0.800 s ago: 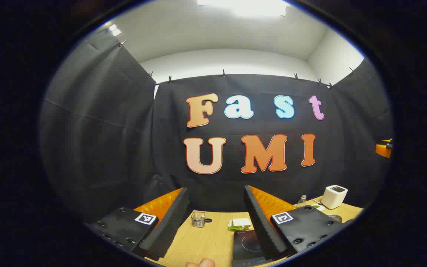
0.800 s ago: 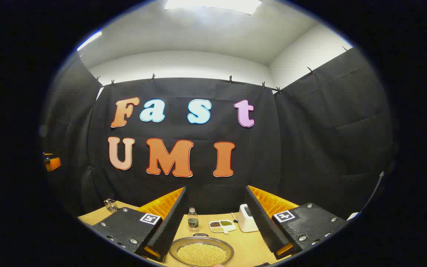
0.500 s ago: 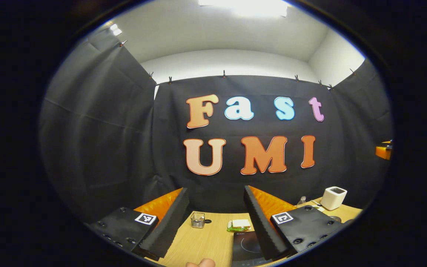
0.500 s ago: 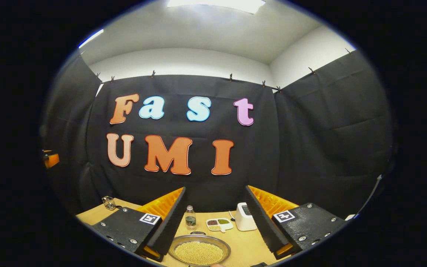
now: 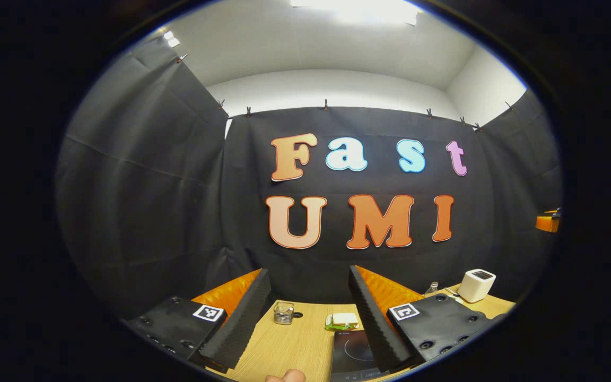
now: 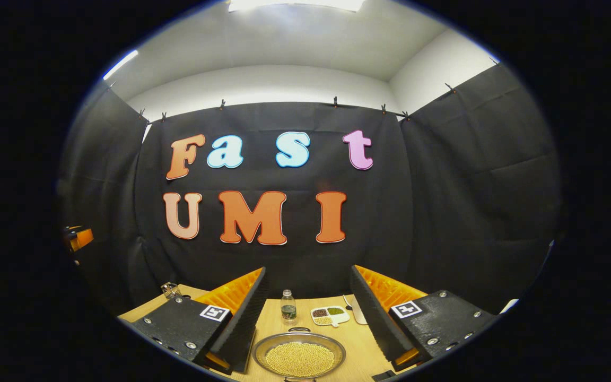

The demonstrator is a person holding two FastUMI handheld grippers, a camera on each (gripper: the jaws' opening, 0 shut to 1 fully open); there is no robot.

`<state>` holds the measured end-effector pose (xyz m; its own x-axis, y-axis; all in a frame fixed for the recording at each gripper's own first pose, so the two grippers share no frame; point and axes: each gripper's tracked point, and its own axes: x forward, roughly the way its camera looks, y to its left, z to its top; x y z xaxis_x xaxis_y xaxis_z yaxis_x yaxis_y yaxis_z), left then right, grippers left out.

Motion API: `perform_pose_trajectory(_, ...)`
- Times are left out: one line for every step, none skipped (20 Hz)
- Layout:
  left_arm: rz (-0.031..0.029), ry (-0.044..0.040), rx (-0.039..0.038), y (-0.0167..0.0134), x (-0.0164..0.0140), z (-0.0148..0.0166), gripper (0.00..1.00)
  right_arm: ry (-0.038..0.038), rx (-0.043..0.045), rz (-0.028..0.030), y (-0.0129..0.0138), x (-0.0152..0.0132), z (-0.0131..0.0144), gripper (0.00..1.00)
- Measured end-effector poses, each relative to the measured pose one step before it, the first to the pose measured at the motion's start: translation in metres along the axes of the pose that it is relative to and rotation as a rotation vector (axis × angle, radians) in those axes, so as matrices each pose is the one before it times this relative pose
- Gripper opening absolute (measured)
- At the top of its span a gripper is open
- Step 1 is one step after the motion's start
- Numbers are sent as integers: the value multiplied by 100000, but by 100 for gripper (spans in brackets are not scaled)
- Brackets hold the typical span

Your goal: First push the handle of the pot to place it horizontally, then grasp the pot with both hands and set it on the induction cooktop.

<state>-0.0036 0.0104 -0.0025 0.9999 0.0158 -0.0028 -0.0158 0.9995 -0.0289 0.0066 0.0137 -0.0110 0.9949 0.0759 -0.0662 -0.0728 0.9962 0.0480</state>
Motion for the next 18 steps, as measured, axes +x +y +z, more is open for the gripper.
perform_pose_trajectory(262,84,-123,149,-60,-145,98,95,154,800,204,1,-71,95)
perform_pose_trajectory(170,133,-40,95,-9,-60,99,197,143,312,81,105,-100,95)
perform_pose_trajectory(210,35,-144,22,19,12,99,85,239,392,71,81,-80,94)
perform_pose_trajectory(253,-12,-137,114,20,-79,99,-170,66,341,202,60,-48,93)
perform_pose_trajectory(22,-35,-163,-41,-42,-53,99,-126,-247,135,115,-23,-33,90)
perform_pose_trajectory(125,127,-166,87,98,-98,99,-308,-716,359,158,91,-107,89)
perform_pose_trajectory(-147,321,-132,-23,-86,-52,99,-372,-903,147,167,-37,3,84)
perform_pose_trajectory(-119,424,-108,-88,44,-232,99,-169,-936,409,102,110,-151,82)
perform_pose_trajectory(22,423,-104,-57,42,-120,99,-394,-507,876,397,-36,-33,75)
perform_pose_trajectory(40,166,-112,32,28,-128,99,122,-15,1088,351,-64,-241,72)
perform_pose_trajectory(236,76,-115,59,94,-7,99,347,579,1528,369,-83,-280,64)
perform_pose_trajectory(522,9,96,133,84,-24,98,855,742,1430,416,-15,-415,63)
perform_pose_trajectory(354,-77,275,73,146,-7,99,890,165,924,239,12,-360,48)
perform_pose_trajectory(80,-95,205,-17,87,29,99,595,-479,-1,-79,36,-283,45)
perform_pose_trajectory(-129,-115,5,-60,-19,42,99,650,-1073,-778,-236,106,-340,34)
perform_pose_trajectory(-371,-79,-194,-177,-86,-26,99,811,-1059,-960,-151,172,-403,39)
perform_pose_trajectory(-407,-15,-251,-131,-89,-12,99,773,-506,-632,-114,68,-399,22)
perform_pose_trajectory(-432,-93,-185,-114,-110,-60,99,871,-54,-134,135,74,-403,28)
